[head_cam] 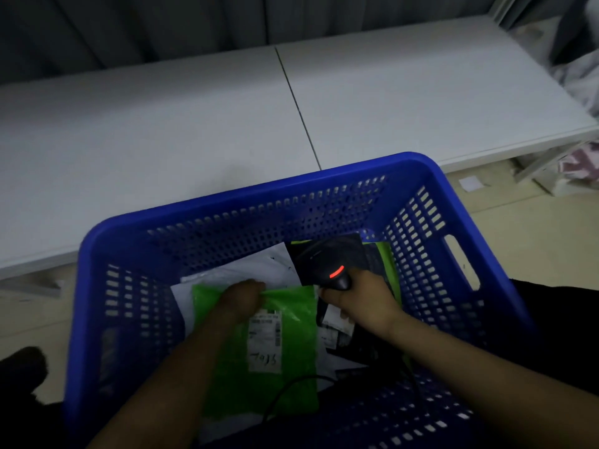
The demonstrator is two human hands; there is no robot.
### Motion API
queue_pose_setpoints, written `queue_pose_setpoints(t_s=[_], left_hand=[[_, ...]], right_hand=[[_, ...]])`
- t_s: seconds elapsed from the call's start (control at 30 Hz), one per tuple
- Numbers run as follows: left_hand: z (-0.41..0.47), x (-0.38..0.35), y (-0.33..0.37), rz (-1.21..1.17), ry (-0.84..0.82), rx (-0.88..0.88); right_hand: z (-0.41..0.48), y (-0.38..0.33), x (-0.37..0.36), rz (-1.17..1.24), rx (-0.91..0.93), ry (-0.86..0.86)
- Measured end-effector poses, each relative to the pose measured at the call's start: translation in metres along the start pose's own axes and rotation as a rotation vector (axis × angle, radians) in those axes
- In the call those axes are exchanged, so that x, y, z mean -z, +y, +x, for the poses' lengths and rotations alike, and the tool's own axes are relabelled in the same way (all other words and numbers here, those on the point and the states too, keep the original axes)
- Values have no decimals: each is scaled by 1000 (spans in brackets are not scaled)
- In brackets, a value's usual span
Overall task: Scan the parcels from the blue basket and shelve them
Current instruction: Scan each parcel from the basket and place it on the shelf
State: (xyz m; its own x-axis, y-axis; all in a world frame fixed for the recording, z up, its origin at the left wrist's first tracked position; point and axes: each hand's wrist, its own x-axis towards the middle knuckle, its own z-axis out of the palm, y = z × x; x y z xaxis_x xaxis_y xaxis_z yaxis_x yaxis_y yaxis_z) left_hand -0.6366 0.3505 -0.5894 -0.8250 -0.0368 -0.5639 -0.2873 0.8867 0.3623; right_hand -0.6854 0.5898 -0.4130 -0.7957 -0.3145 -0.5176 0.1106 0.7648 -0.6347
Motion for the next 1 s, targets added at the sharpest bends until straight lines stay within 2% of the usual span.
queue_pose_setpoints(t_s=[0.17, 0.27, 0.5, 0.67, 0.8, 1.0], left_hand=[[-53, 61, 9, -74, 138, -63], [-84, 102, 19, -185, 299, -43], [-152, 163, 45, -381, 756, 24], [-190, 179, 69, -617, 989, 15], [-204, 179, 72, -699, 1088, 55], [-211, 175, 73, -742, 1124, 112]], right_hand=[[-16, -14, 14, 24, 64, 33], [-30, -30, 24, 129, 125, 49], [-75, -58, 53, 625, 189, -145], [-91, -61, 65, 735, 177, -206], [-98, -63, 74, 714, 223, -194], [-100, -64, 80, 625, 288, -195]])
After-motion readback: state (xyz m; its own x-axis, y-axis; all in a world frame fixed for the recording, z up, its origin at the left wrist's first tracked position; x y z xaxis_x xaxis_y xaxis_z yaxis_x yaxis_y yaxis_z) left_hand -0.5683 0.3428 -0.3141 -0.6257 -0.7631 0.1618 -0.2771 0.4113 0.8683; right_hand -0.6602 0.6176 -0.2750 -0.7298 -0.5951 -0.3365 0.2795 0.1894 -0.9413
